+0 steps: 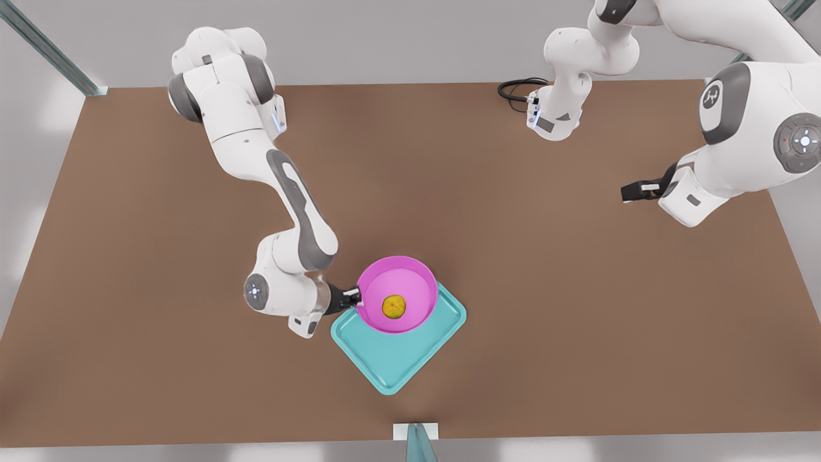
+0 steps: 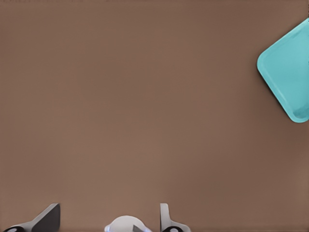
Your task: Place the orange on the plate with the left arm and the plate on the tray with the right arm
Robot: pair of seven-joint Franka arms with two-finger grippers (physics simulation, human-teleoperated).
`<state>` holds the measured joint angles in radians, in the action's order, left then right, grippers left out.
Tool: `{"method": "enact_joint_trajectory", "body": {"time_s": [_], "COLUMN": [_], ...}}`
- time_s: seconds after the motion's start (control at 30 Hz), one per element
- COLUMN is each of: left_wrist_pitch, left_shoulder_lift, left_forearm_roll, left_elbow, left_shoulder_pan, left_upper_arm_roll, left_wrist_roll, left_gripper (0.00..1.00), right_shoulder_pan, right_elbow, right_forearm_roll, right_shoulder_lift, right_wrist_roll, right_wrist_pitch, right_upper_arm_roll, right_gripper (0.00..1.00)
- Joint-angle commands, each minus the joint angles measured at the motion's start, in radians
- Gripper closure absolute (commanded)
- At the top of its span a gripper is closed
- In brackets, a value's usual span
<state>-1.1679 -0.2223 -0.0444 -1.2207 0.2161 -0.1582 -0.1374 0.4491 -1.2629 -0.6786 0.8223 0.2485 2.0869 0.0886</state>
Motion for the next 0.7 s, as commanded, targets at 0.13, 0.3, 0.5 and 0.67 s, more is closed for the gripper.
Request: {"method": "enact_joint_trajectory", "body": {"time_s": [0.13,0.3,0.5,0.67], "left_wrist_pitch": [0.010,0.011,0.030,0.030], "left_shoulder_lift": [0.000,0.000,-0.002,-0.003], "left_forearm_roll": [-0.003,-0.002,0.005,0.001], "left_elbow": [0.018,0.018,0.018,0.020], "left_shoulder_pan": [0.009,0.009,0.011,0.009], "left_upper_arm_roll": [0.003,0.003,0.003,0.003], "left_wrist_roll": [-0.016,-0.016,-0.013,0.002], "left_gripper": [0.00,0.00,0.00,0.00], "right_shoulder_pan": [-0.006,-0.003,-0.102,-0.248], "right_elbow": [0.111,0.105,-0.056,-0.056], "right_forearm_roll": [-0.004,-0.006,0.233,0.720], "right_shoulder_lift": [0.110,0.104,-0.156,-0.466], "right_wrist_roll": [-0.182,-0.181,-0.153,-0.098], "right_wrist_pitch": [0.171,0.174,-0.033,-0.568], "right_upper_arm_roll": [0.000,-0.003,-0.001,-0.001], "right_gripper": [0.79,0.00,0.00,0.00]}}
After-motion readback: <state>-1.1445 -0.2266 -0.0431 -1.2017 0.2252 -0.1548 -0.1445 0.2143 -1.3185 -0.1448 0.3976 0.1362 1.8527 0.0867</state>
